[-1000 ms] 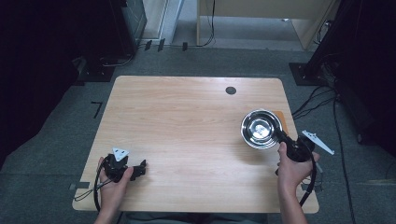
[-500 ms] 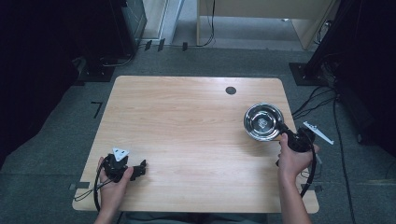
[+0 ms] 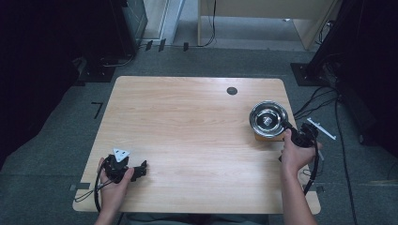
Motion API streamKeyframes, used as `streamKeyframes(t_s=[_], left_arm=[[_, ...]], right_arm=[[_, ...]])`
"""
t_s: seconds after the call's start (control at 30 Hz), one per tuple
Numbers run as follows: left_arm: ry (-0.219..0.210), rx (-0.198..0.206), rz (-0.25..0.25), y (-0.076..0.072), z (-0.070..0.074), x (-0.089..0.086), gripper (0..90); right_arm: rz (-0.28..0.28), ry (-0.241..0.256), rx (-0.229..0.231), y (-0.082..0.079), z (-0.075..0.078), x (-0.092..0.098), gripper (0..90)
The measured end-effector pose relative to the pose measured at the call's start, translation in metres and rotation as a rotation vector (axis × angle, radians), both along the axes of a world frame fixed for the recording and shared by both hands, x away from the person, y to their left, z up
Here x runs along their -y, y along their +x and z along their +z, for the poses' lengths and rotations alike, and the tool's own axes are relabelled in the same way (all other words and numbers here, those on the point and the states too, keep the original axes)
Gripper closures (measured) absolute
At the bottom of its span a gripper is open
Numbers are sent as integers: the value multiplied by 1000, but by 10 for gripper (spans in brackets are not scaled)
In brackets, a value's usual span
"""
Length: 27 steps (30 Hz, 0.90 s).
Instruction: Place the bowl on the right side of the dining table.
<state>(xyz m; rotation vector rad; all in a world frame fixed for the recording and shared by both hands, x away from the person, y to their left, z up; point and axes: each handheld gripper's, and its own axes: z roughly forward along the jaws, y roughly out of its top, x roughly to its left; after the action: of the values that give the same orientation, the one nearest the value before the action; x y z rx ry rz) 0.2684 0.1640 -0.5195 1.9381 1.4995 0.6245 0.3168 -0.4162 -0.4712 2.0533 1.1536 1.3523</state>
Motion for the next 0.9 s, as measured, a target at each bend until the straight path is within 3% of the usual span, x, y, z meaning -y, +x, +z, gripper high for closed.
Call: streamKeyframes(t_s=[0.17, 0.43, 0.9], left_arm=[[1, 0, 0, 0, 0, 0, 0], [1, -1, -1, 0, 0, 0, 0], [1, -1, 0, 0, 0, 0, 0]], right_arm=[[-36, 40, -35, 7, -8, 6, 856], [-80, 62, -83, 14, -16, 12, 855], [-130, 114, -134, 19, -26, 21, 855]])
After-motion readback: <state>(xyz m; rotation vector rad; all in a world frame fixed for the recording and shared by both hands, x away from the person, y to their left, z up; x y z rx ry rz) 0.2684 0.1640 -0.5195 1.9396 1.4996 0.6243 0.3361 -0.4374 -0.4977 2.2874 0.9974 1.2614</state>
